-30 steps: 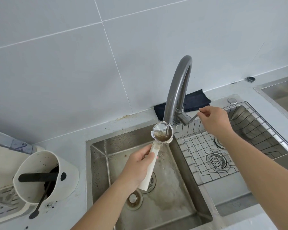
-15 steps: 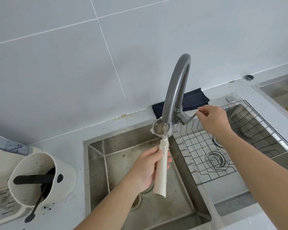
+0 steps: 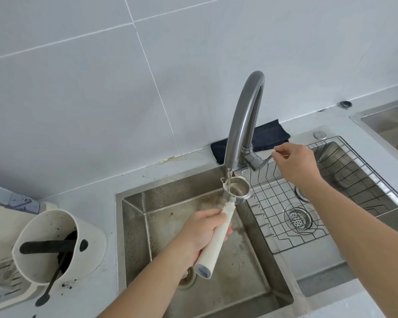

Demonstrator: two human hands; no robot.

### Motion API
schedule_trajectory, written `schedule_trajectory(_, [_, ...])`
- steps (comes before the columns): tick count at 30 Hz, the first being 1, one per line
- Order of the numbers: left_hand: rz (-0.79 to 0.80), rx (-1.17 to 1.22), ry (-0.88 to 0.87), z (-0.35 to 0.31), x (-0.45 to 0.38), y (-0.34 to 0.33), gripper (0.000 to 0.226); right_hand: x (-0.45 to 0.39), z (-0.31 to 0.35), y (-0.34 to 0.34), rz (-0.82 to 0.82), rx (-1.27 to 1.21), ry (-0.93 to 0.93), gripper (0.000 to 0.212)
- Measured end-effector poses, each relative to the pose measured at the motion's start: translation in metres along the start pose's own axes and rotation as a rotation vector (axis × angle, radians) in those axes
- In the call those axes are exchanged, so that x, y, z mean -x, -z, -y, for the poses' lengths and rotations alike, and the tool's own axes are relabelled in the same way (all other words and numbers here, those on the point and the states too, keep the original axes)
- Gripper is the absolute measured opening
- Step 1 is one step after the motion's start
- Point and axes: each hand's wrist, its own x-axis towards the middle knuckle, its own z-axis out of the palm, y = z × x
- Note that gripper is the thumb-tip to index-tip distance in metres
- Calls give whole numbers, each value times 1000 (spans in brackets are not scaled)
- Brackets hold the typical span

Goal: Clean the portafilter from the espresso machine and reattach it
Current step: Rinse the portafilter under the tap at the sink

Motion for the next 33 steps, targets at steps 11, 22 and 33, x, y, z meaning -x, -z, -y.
schedule_trajectory(11, [-14,-224,-79,2,13,22,25,1,0,0,-7,11,2,28])
schedule_trajectory(22, [-31,-345,-232,-4,24,44,33,3,1,0,-3,28,16,28])
schedule_trajectory(33, [32,37,-217,7,0,24,15,2,-1,0,-13,16,15,29])
